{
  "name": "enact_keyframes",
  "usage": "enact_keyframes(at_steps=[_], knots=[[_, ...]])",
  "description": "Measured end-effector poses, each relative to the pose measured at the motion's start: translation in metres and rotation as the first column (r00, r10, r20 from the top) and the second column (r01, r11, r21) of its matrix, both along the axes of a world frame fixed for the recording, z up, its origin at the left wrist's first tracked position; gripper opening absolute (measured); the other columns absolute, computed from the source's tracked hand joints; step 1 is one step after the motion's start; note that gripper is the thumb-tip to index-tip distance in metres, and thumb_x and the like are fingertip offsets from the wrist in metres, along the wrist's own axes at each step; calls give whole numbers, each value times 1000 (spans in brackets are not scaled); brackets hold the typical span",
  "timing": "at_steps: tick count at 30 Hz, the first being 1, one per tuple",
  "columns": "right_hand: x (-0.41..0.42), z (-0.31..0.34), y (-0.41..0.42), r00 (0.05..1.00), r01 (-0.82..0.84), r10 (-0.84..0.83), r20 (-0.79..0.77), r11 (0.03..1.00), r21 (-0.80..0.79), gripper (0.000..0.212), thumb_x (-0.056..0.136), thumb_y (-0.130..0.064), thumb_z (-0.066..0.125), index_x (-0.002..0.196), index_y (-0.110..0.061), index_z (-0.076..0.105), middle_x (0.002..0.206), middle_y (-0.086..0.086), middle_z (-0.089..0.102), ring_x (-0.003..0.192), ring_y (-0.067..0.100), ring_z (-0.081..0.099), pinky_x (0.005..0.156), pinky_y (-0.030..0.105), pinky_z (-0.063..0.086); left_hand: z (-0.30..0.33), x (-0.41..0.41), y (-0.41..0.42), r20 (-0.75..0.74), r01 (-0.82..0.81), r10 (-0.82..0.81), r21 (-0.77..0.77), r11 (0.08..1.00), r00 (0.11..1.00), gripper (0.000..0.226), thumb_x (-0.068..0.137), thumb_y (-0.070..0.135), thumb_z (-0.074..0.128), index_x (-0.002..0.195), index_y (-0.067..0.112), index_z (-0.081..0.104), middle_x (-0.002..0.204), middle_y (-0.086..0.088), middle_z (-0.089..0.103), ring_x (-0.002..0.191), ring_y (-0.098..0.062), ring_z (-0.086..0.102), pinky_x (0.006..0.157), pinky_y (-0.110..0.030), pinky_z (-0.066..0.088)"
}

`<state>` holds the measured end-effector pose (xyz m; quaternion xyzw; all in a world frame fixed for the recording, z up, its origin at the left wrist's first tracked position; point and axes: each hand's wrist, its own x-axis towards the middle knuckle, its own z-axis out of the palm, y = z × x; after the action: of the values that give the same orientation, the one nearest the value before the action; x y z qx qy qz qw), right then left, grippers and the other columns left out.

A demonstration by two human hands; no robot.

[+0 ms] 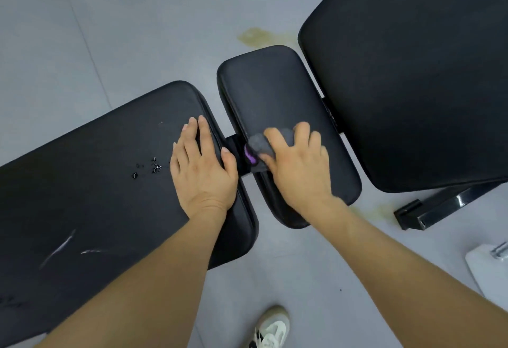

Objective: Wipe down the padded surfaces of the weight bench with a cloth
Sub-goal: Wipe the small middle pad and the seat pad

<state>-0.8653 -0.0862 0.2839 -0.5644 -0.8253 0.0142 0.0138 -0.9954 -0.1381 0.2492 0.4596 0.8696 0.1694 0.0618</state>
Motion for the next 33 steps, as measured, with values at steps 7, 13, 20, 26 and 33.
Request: enact_keyframes(at_steps=[7, 13, 20, 26, 33], knots=[[-65, 2, 95, 997, 59, -63, -35, 993, -106, 38, 97, -41, 39, 132, -28, 33, 140, 19, 25, 116, 39, 35, 89, 47, 35, -2, -1, -1, -37, 17, -18, -22, 1000, 999, 60, 91, 35, 30, 147, 14, 25, 150, -5, 30, 136, -21, 28, 113, -37, 19], [-25, 4, 11, 991, -112, 108, -77, 993, -47, 32, 87, -35, 56, 118, -32, 49, 116, 14, 45, 93, 34, 44, 70, 41, 37, -4, -4, -2, -37, 3, -3, -10, 1000, 999, 60, 90, 34, 30, 146, 15, 27, 150, -5, 31, 133, -20, 25, 111, -38, 22], [-59, 6, 62, 994, -58, 41, -103, 984, -170, 33, 95, -43, 43, 127, -35, 38, 128, 12, 32, 106, 34, 36, 84, 44, 34, -3, -2, -1, -28, -6, 5, -32, 999, 1000, 58, 91, 34, 27, 146, 15, 27, 150, -4, 30, 135, -22, 28, 112, -38, 22], [-110, 4, 125, 993, -24, -4, -116, 970, -242, 31, 96, -42, 41, 125, -33, 36, 136, 14, 27, 119, 38, 29, 93, 51, 31, -3, -3, 0, -37, 6, -8, -36, 999, 999, 59, 91, 36, 24, 147, 16, 26, 151, -4, 29, 137, -21, 28, 114, -35, 16], [-67, -2, 59, 979, -101, 76, -188, 987, -127, 34, 93, -41, 44, 127, -37, 38, 133, 9, 29, 115, 32, 30, 88, 45, 30, -2, -6, -2, 16, 7, -7, -3, 1000, 1000, 52, 95, 28, 27, 147, 20, 25, 152, 0, 25, 138, -19, 24, 114, -34, 15]])
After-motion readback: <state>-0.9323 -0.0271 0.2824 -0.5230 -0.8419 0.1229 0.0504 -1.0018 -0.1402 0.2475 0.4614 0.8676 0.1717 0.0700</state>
